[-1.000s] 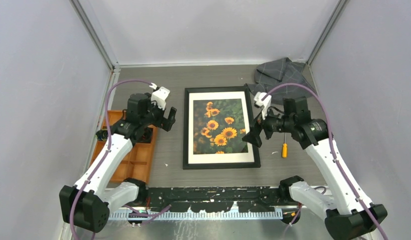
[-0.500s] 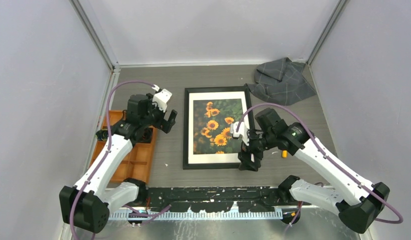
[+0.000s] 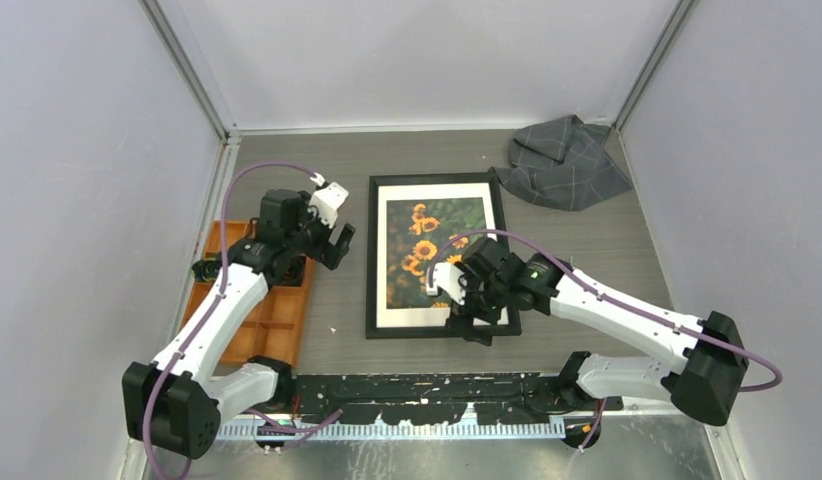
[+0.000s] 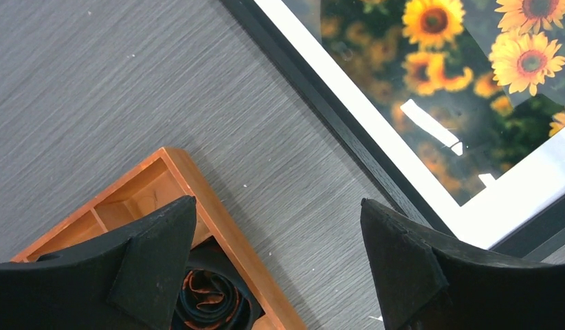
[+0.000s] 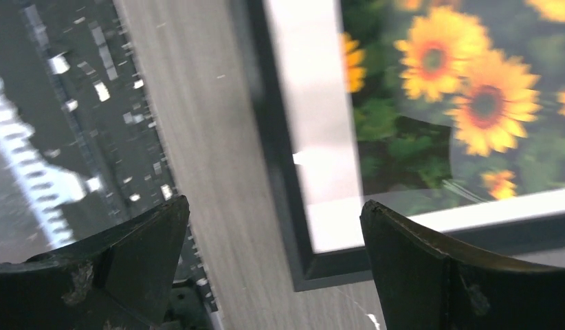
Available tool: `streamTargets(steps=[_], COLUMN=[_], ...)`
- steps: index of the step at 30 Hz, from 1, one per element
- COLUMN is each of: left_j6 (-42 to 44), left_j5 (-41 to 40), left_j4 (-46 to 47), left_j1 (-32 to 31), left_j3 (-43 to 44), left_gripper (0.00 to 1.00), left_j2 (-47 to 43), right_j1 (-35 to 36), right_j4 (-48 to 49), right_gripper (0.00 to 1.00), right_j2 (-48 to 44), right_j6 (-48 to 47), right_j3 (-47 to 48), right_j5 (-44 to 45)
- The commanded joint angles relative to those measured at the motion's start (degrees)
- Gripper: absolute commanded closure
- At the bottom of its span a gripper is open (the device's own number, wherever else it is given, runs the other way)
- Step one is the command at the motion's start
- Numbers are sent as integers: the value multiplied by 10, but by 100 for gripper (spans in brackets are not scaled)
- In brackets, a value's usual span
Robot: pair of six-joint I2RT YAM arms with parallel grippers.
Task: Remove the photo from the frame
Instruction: Turn over the photo frame at the center of the board.
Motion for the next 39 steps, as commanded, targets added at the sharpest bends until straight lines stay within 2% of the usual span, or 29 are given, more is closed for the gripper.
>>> streamTargets(steps=[1, 10, 15, 19, 23, 28, 39], left_j6=[-23, -65, -115, -149, -189, -222, -256], left_j5=[12, 8, 6, -33, -47, -69, -18], left_j4=[-9, -21, -17, -18, -22, -41, 0], left_j1=[2, -15, -50, -78, -80, -80, -68], left_j3=[41, 97, 125, 151, 182, 216, 165], left_gripper=[10, 12, 13, 15, 20, 23, 24], left_j2=[22, 91, 163, 222, 275, 329, 367], right_j1=[-5, -147, -164, -176, -186, -200, -203], right_j4=[95, 190, 228, 242, 248, 246, 250], right_gripper=[0, 0, 0, 0, 0, 0, 0], right_j2=[-52, -126, -109, -84, -85, -95, -99], right_j6=[32, 60, 55, 53, 52, 51, 39], right_j3=[-17, -47, -57, -59, -63, -65, -71], right_j5=[124, 236, 317, 351, 350, 342, 344])
